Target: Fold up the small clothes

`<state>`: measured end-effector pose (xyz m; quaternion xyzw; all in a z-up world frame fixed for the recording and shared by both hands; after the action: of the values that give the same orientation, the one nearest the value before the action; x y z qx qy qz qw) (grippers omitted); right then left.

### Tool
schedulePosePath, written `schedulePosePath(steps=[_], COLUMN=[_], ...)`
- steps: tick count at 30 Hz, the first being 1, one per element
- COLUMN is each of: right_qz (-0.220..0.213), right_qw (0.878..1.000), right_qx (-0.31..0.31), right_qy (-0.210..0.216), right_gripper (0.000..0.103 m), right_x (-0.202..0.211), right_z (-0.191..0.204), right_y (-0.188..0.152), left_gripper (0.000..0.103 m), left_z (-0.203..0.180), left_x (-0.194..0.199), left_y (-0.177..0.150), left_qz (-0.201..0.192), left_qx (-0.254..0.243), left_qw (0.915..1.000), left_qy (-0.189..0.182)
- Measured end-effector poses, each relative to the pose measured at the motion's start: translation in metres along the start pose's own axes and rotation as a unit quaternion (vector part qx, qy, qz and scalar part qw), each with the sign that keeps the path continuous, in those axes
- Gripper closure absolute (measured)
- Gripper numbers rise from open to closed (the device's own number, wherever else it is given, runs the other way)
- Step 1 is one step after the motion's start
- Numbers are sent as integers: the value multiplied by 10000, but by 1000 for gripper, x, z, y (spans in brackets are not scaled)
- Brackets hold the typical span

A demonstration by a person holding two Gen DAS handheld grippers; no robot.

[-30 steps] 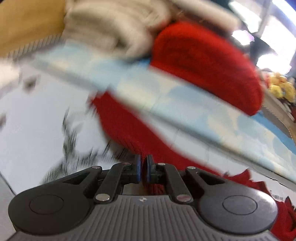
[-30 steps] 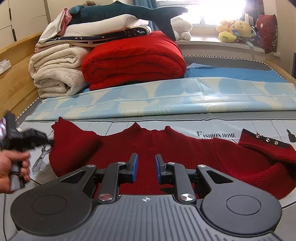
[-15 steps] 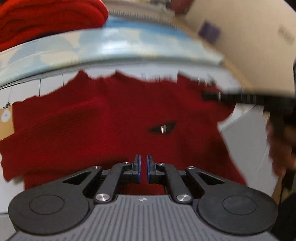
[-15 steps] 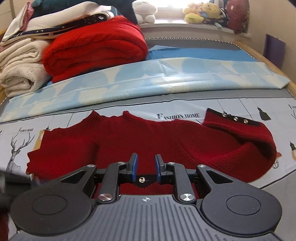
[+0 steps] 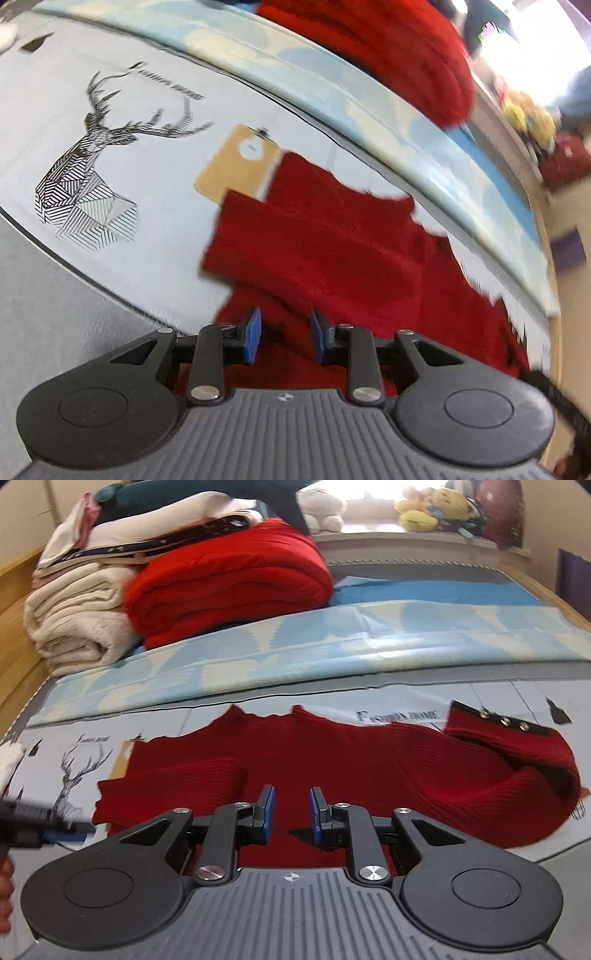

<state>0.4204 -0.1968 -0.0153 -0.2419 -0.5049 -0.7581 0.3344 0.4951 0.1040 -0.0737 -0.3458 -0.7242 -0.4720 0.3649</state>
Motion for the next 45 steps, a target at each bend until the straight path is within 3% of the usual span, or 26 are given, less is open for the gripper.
schedulePosePath(steps=[2,6,14,16,17,18,20,21,25,28,31,33,36,38,41,43,44,45], right_qz=[-24,8,200,248,270,285,297,303,394,450,482,500,485,489,496,495,493,490], right_qw=[9999,9994,9895,9858,9842,9829,9803,9789,9739,9704,9691,9683,9667,9671,9674,9672,9668,9661], right_qx=[152,321,1307,1532,1611,1667,1792,1861,2104,2266,2329,2356,2430,2409,2391,2390,2399,2422], right_qy=[24,141,576,646,690,726,773,783,761,707,656,657,642,650,670,702,730,752], right_gripper=[82,82,82,82,81,80,78,76,73,70,69,69,67,67,67,67,67,66], right_x=[-1,-5,-15,-17,-18,-18,-19,-19,-23,-27,-29,-29,-30,-31,-31,-31,-31,-31], right_z=[7,19,59,68,72,75,81,83,86,87,87,87,89,88,88,89,89,89], right_y=[-3,-9,-32,-38,-40,-41,-45,-46,-53,-59,-63,-64,-65,-65,-65,-65,-65,-66], left_gripper=[72,72,71,77,94,103,103,103,103,103,91,65,61,55,55,63,79,90], left_z=[11,35,38,36,35,33,23,15,-33,-55,-34,-4,26,35,41,43,42,41], left_x=[-12,-26,-32,-33,-33,-32,-23,-17,13,20,-1,-16,-30,-36,-42,-46,-46,-42], left_y=[5,-1,12,14,15,16,21,25,37,39,35,28,22,20,20,21,23,25], left_qz=[89,226,-72,-62,-74,-118,-326,-444,-897,-909,-443,-175,78,156,185,108,34,-90], left_qx=[198,849,1157,1044,954,833,552,422,-187,-543,-68,665,1305,1385,1465,1504,1464,1376], left_qw=[9997,9958,9928,9944,9954,9963,9976,9980,9924,9889,9980,9974,9913,9900,9889,9884,9891,9904], left_qy=[77,-261,-306,-164,-11,148,261,170,-828,-1047,-440,-221,-173,-196,-156,-180,-170,-109])
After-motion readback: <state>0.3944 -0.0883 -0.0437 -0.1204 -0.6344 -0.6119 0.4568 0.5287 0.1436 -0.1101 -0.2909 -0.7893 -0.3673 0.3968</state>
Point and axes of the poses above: each gripper's, at about its wrist camera, not at the fingertips, and x roughly against the way its jaws point, z to its left, y to its top, the point moved 3 cm from there along -x, roughly the way its jaws point, and after that the axes turned 15 degrees about -x, right-handed, at the moved point
